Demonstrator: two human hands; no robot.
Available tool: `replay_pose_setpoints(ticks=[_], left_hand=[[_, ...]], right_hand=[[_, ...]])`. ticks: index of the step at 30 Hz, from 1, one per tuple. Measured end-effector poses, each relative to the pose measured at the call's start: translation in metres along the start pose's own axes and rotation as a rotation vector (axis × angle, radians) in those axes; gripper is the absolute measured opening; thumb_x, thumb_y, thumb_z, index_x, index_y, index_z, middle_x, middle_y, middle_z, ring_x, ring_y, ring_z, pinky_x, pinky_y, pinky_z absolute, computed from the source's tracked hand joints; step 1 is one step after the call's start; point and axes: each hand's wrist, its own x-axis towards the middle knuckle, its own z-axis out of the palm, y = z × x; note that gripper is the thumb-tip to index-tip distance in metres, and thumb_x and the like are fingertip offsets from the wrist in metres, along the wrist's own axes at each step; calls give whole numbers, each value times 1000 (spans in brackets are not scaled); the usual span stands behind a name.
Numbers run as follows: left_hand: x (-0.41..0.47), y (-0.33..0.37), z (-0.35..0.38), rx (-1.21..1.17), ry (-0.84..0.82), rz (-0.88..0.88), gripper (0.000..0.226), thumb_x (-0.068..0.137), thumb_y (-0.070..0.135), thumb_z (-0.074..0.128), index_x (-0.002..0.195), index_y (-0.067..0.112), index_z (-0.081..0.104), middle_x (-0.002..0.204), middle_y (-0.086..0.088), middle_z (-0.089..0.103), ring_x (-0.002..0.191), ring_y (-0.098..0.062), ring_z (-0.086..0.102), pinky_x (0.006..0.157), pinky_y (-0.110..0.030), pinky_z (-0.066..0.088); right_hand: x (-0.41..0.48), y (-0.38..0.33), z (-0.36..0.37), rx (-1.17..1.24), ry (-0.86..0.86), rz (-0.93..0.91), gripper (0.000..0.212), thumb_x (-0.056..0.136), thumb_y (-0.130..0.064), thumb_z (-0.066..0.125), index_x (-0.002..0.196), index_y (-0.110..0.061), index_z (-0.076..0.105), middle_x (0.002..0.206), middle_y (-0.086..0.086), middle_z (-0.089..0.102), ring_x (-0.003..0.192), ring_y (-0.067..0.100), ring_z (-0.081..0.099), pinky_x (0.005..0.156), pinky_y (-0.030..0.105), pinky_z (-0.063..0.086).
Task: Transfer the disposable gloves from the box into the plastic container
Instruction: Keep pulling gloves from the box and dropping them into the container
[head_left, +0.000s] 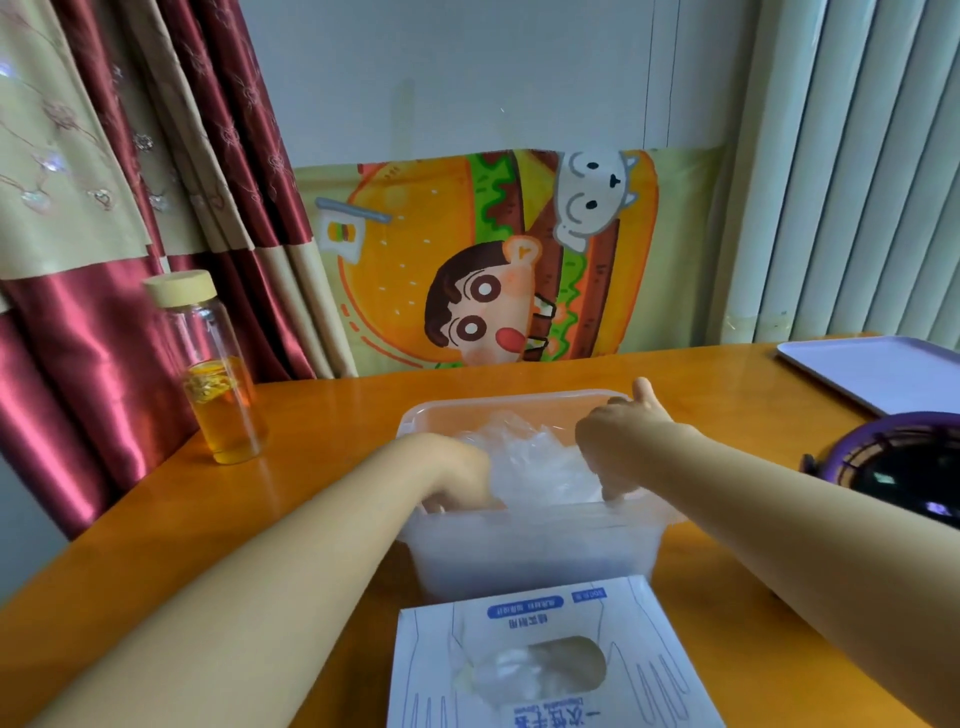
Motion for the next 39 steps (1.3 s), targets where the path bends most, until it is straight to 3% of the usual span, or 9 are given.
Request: replay_pose_setpoints(ticks=[5, 8, 11, 14, 16, 21, 24, 30, 39], left_hand=[[-36, -15, -12, -109, 205, 90, 33, 97, 41, 48, 83, 14, 61, 77, 0, 57, 68, -16, 53, 61, -29, 40], [-65, -22, -5, -211, 382, 124, 29, 98, 33, 51, 116, 19, 68, 115, 6, 66, 103, -15, 61, 88, -32, 49], [-97, -23, 18, -417, 542, 224, 27, 95, 32, 56, 122, 30, 62, 119, 14, 61, 101, -1, 57, 78, -20, 51], [-120, -19, 48, -497, 454, 296, 17, 89, 40, 63, 106, 43, 63, 99, 24, 64, 83, 7, 61, 72, -12, 48], [-121, -14, 69, -480, 360, 292, 21, 87, 42, 66, 107, 44, 60, 100, 24, 64, 87, 5, 61, 78, -13, 49], [-109, 0, 116, -370, 352, 271, 78, 79, 58, 65, 146, 34, 32, 149, 14, 36, 133, -7, 36, 109, -28, 33], [-106, 2, 136, -371, 357, 225, 90, 79, 63, 61, 151, 34, 16, 158, 13, 18, 144, -11, 15, 119, -37, 15], [-108, 3, 150, -454, 425, 220, 85, 83, 60, 58, 151, 33, 16, 159, 13, 13, 145, -7, 3, 115, -29, 9], [-109, 3, 150, -444, 421, 238, 84, 84, 59, 57, 152, 30, 16, 159, 14, 14, 145, -3, 4, 114, -25, 4]], right_hand=[[-38, 13, -15, 187, 194, -57, 40, 85, -49, 62, 116, -24, 62, 114, -6, 61, 112, 20, 50, 103, 46, 25], [-72, 13, -21, 415, 404, -179, 26, 88, -41, 62, 107, -25, 68, 100, -9, 64, 91, 11, 55, 83, 27, 41], [-108, 2, -20, 566, 442, -335, 17, 89, -31, 61, 101, -25, 72, 89, -12, 65, 78, 5, 59, 71, 18, 49], [-128, -19, -5, 549, 276, -450, 19, 93, -25, 57, 104, -27, 72, 102, -13, 69, 82, 2, 59, 71, 9, 44], [-127, -34, 9, 494, 191, -478, 22, 94, -25, 56, 110, -29, 70, 112, -12, 67, 87, 2, 57, 74, 9, 40], [-112, -58, 36, 377, 135, -488, 28, 95, -21, 55, 118, -32, 66, 113, -10, 68, 83, 6, 54, 76, 16, 39], [-104, -64, 43, 425, 89, -485, 27, 93, -22, 55, 114, -31, 68, 107, -10, 69, 86, 14, 61, 79, 23, 49], [-96, -75, 55, 511, 160, -405, 18, 92, -25, 57, 98, -28, 73, 97, -9, 68, 85, 14, 61, 82, 32, 53], [-108, -71, 66, 559, 324, -430, 19, 96, -27, 50, 102, -21, 67, 94, -7, 52, 79, 11, 50, 71, 24, 43]])
